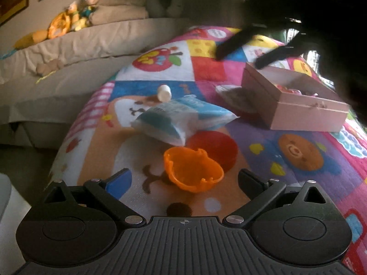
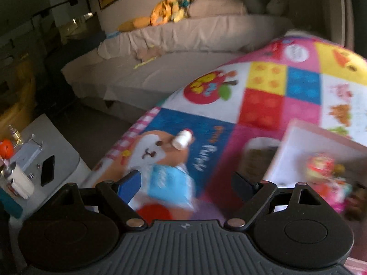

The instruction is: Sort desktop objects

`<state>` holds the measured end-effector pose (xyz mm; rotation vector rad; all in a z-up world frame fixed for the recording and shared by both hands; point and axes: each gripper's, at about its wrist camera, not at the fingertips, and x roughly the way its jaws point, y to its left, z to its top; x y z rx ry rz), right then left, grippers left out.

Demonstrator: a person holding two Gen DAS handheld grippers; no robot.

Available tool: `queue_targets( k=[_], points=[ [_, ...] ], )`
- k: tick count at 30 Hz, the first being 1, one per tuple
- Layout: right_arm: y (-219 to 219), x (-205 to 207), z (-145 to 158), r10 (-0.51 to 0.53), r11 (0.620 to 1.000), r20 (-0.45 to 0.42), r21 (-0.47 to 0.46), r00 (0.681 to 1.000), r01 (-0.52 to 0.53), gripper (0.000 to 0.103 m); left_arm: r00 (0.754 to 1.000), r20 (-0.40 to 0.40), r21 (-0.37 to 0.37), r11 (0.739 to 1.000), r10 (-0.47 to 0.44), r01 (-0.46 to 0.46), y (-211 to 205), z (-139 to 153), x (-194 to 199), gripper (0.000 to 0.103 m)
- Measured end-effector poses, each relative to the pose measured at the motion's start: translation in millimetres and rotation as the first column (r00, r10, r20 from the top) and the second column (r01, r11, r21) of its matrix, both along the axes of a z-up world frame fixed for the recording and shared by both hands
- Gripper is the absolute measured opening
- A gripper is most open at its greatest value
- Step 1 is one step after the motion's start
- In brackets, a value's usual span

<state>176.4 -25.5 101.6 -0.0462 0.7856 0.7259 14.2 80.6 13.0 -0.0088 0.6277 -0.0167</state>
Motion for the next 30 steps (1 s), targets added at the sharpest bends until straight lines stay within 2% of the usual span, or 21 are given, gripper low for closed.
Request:
queue_targets(
  k=[3, 5, 8, 9, 11, 13, 15, 17, 19, 24, 26, 30],
  points=[
    [35.3, 36.9, -7.9, -0.016, 1.000, -0.067, -0.016, 0.998, 0.015, 0.064, 1.000, -0.009, -0.055, 0.999, 0.001, -0.002, 6.8, -4.2, -2.5, 0.102],
    [56.1, 62.9, -16.9, -0.031, 0.999, -0.108, -0.027, 0.994, 0.028, 0.061, 1.000, 0.003, -0.106, 0.994, 0.000, 0.001, 13.9, -4.5, -5.6, 0.102],
    [82.5, 95.9, -38.0, -0.057, 0.998, -0.179, -0.044, 0.982, 0.050, 0.051, 1.000, 0.003, -0.165, 0.986, 0.005, -0.004, 21.7, -5.9, -6.9, 0.102],
    [90.5, 105.1, -44.9, -0.052, 0.998, -0.199, -0.051, 0.979, 0.043, 0.044, 1.000, 0.002, -0.176, 0.984, 0.006, -0.005, 23.1, -6.1, -6.6, 0.102],
    [103.7, 116.5, -58.1, -0.064, 0.995, -0.208, -0.084, 0.976, 0.047, 0.041, 1.000, -0.006, -0.186, 0.982, 0.006, -0.007, 24.2, -6.4, -6.1, 0.103],
    [111.5, 120.5, -66.9, -0.069, 0.992, -0.200, -0.121, 0.977, 0.045, 0.027, 1.000, -0.006, -0.188, 0.982, 0.003, -0.004, 23.4, -6.3, -6.5, 0.103],
    [110.5, 115.1, -67.9, -0.063, 0.989, -0.179, -0.142, 0.982, 0.037, 0.025, 1.000, -0.002, -0.182, 0.983, -0.005, 0.004, 20.3, -5.7, -8.5, 0.103],
    [99.9, 104.7, -59.3, -0.054, 0.991, -0.164, -0.133, 0.985, 0.032, 0.025, 1.000, 0.002, -0.176, 0.984, -0.010, 0.010, 18.1, -5.1, -10.1, 0.103],
    [76.9, 85.8, -40.0, -0.031, 0.996, -0.145, -0.085, 0.989, 0.019, 0.025, 1.000, -0.004, -0.170, 0.985, -0.022, 0.021, 16.0, -4.6, -9.3, 0.103],
    [-4.1, 13.7, 1.4, 0.012, 1.000, -0.047, -0.008, 0.999, -0.012, 0.025, 0.997, -0.024, -0.129, 0.989, -0.078, 0.074, 3.9, -2.6, -3.4, 0.103],
    [-38.1, -16.2, 3.2, -0.003, 1.000, -0.013, -0.021, 1.000, 0.003, 0.025, 0.995, -0.028, -0.123, 0.989, -0.091, 0.087, 1.3, -2.8, 3.6, 0.103],
    [-94.0, -61.2, -22.7, -0.074, 0.994, 0.003, -0.083, 0.997, 0.074, 0.025, 0.991, -0.050, -0.122, 0.986, -0.123, 0.116, -12.9, -3.6, 15.3, 0.103]
  ],
)
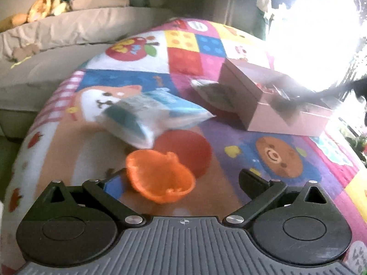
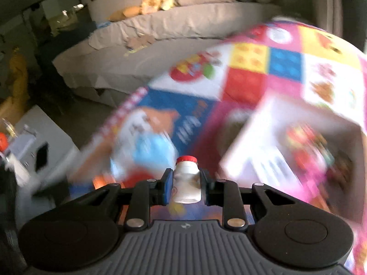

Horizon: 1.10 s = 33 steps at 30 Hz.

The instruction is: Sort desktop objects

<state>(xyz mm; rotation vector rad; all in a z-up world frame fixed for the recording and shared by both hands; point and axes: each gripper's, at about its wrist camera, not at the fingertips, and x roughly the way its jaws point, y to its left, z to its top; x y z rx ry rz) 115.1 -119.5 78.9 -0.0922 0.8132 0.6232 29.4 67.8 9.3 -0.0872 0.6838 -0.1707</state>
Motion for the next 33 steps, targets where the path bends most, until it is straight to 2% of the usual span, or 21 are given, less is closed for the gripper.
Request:
queue_targets(
  k=[4, 6, 10, 13, 16, 20, 24, 26, 27, 28, 33],
  points=[
    [-38.4, -17.4, -34.2, -0.100, 0.994, -0.008, -0.046, 0.995, 0.100, 0.025, 0.996, -0.013, -0.015, 0.996, -0.090, 0.090, -21.8, 0.3, 5.7, 0.103],
    [-52.3, -22.5, -43.5, -0.132, 0.991, -0.027, -0.029, 0.991, 0.131, 0.029, 0.988, -0.012, -0.025, 0.988, -0.155, 0.155, -36.7, 0.6, 4.0, 0.103],
    [-66.7, -34.1, -48.8, -0.165, 0.986, -0.006, 0.007, 0.986, 0.166, 0.052, 0.960, -0.021, -0.022, 0.960, -0.281, 0.280, -64.6, -2.1, -4.9, 0.103],
    [-67.5, -46.3, -46.5, -0.162, 0.987, 0.037, -0.003, 0.986, 0.162, 0.062, 0.950, -0.019, 0.054, 0.948, -0.313, 0.314, -81.0, -5.8, -14.0, 0.103],
    [-65.7, -57.7, -49.9, -0.153, 0.988, 0.074, -0.026, 0.985, 0.155, 0.072, 0.956, -0.025, 0.101, 0.951, -0.292, 0.293, -85.3, -7.1, -15.5, 0.103],
    [-63.2, -69.6, -57.0, -0.147, 0.987, 0.086, -0.048, 0.985, 0.152, 0.072, 0.970, -0.040, 0.161, 0.957, -0.240, 0.243, -80.9, -6.0, -14.9, 0.103],
    [-61.5, -72.0, -65.3, -0.176, 0.979, 0.119, -0.082, 0.977, 0.186, 0.073, 0.979, -0.031, 0.244, 0.948, -0.201, 0.203, -72.6, -3.3, -21.9, 0.103],
    [-62.5, -70.8, -69.9, -0.190, 0.975, 0.125, -0.096, 0.974, 0.203, 0.082, 0.983, -0.021, 0.264, 0.947, -0.182, 0.181, -65.7, -1.5, -25.5, 0.103],
    [-63.3, -70.3, -72.4, -0.215, 0.968, 0.138, -0.098, 0.967, 0.229, 0.092, 0.986, -0.020, 0.271, 0.948, -0.168, 0.167, -62.4, -0.7, -26.1, 0.103],
    [-64.8, -68.2, -73.4, -0.232, 0.965, 0.129, -0.096, 0.964, 0.245, 0.096, 0.989, -0.018, 0.280, 0.949, -0.149, 0.148, -59.3, -0.2, -25.7, 0.103],
    [-68.2, -64.4, -74.7, -0.246, 0.963, 0.108, -0.086, 0.963, 0.256, 0.100, 0.999, 0.012, 0.318, 0.948, -0.033, 0.027, -47.0, -0.6, -18.9, 0.103]
  ],
)
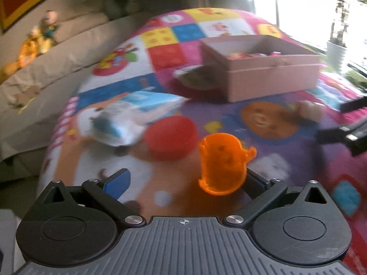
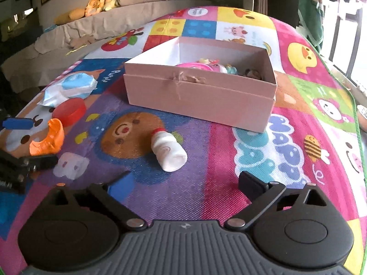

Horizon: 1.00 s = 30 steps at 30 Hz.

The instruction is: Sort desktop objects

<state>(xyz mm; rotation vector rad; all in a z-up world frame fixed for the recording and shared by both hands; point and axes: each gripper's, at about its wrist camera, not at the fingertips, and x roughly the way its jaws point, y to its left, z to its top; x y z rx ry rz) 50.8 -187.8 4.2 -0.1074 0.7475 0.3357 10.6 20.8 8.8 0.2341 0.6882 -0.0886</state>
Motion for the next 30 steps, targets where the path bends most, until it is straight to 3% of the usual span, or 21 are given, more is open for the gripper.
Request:
queue_targets(
  k=[7, 13, 19, 24, 28, 30],
  points=[
    [2.5, 0.9, -1.0, -0.009, 1.000, -0.007, -0.013, 1.000, 0.009, 0.103, 0.995, 0.006, -0.041, 0.995, 0.095, -0.095, 13.0, -1.8, 6.8, 0.103],
    [26.1, 19.5, -0.2, 0.017, 1.000, -0.020, -0.016, 1.000, -0.017, 0.103, 0.998, -0.019, -0.114, 0.992, 0.057, -0.059, 6.5, -3.7, 12.0, 0.103],
    [60.6, 31.2, 1.9, 0.112, 0.988, 0.068, -0.113, 0.991, -0.103, 0.103, 0.998, -0.031, -0.135, 0.989, 0.055, -0.059, 8.4, -6.1, 12.2, 0.103],
    [34.6, 31.3, -5.7, 0.037, 0.995, 0.048, 0.087, 0.998, -0.041, 0.103, 0.997, -0.039, -0.151, 0.986, 0.060, -0.065, 10.5, -7.0, 13.8, 0.103],
    [48.2, 26.4, -6.6, 0.038, 0.999, 0.069, -0.002, 0.997, -0.038, 0.103, 0.997, -0.041, -0.153, 0.986, 0.060, -0.066, 10.5, -7.2, 13.3, 0.103],
    [45.6, 27.8, -7.1, 0.037, 0.999, 0.062, 0.013, 0.997, -0.038, 0.103, 0.997, -0.040, -0.156, 0.986, 0.059, -0.065, 10.9, -6.7, 11.8, 0.103]
  ],
)
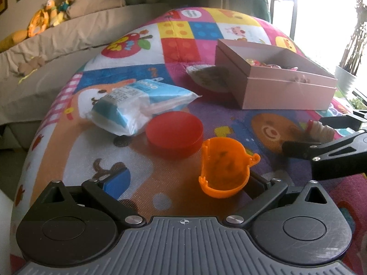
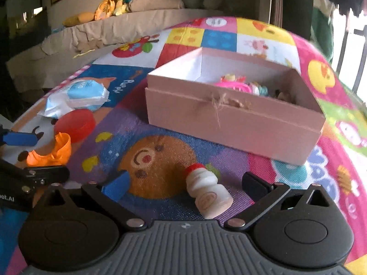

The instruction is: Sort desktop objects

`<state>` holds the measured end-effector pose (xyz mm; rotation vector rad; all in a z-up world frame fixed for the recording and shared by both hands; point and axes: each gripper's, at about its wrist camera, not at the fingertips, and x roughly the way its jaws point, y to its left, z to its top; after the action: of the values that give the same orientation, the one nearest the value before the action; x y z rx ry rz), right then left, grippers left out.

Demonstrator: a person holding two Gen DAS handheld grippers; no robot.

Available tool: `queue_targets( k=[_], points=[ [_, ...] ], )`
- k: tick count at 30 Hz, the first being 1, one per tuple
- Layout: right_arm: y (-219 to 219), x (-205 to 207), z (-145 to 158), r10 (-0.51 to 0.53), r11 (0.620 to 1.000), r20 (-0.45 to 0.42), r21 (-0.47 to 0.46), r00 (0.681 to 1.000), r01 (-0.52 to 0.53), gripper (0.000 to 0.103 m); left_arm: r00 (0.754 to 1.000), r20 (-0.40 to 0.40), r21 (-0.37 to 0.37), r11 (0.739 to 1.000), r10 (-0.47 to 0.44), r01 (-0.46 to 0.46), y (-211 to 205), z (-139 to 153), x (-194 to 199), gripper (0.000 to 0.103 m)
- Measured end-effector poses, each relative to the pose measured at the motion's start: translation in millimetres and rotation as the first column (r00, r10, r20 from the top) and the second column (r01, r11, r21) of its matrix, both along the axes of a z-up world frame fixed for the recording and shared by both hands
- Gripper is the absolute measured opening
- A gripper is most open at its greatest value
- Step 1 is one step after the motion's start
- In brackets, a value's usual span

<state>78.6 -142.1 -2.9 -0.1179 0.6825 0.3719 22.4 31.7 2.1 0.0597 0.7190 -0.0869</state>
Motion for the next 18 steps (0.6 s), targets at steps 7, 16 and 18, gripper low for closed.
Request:
queue_targets(
  k=[7, 16, 18],
  points=[
    [-1.5, -0.7, 0.2, -0.001, 1.000, -0.002, 0.006, 1.000, 0.001, 0.103, 1.000, -0.001, -0.001, 1.000, 0.000, 0.000, 0.0, 0.3, -0.1, 0.103],
    [-1.8, -0.7, 0.0, -0.002, 1.000, -0.001, 0.006, 1.000, 0.002, 0.103, 1.000, 0.000, -0.010, 1.000, 0.001, -0.001, 1.0, 0.6, 0.5, 0.103],
    [-1.8, -0.8, 0.0, -0.002, 1.000, -0.002, 0.006, 1.000, 0.002, 0.103, 1.000, 0.000, -0.012, 1.000, 0.001, -0.001, 0.8, 0.5, 0.8, 0.103]
  ],
)
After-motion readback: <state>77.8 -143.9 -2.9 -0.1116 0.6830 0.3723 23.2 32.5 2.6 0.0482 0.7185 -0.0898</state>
